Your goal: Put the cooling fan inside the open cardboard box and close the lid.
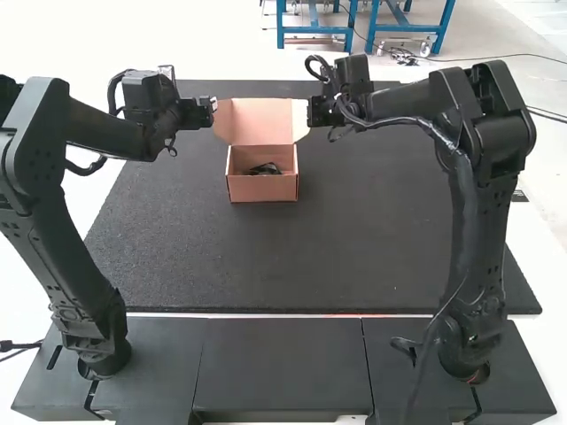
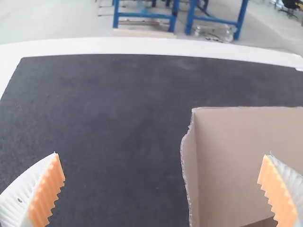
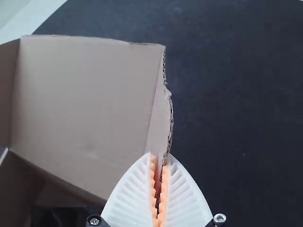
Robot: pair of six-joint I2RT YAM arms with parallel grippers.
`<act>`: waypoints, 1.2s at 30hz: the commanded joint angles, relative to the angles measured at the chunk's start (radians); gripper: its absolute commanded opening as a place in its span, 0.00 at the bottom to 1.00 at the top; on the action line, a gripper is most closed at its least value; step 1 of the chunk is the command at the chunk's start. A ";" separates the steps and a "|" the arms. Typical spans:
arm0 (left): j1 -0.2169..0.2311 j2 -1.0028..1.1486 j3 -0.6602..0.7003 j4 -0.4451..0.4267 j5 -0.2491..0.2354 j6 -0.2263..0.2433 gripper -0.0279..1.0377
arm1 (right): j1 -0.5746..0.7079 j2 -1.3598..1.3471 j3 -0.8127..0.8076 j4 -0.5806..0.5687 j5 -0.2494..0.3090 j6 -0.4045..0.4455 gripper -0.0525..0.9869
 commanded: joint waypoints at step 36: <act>-0.023 0.157 0.114 0.042 0.077 -0.014 0.54 | 0.023 -0.023 -0.055 0.003 -0.042 -0.002 0.10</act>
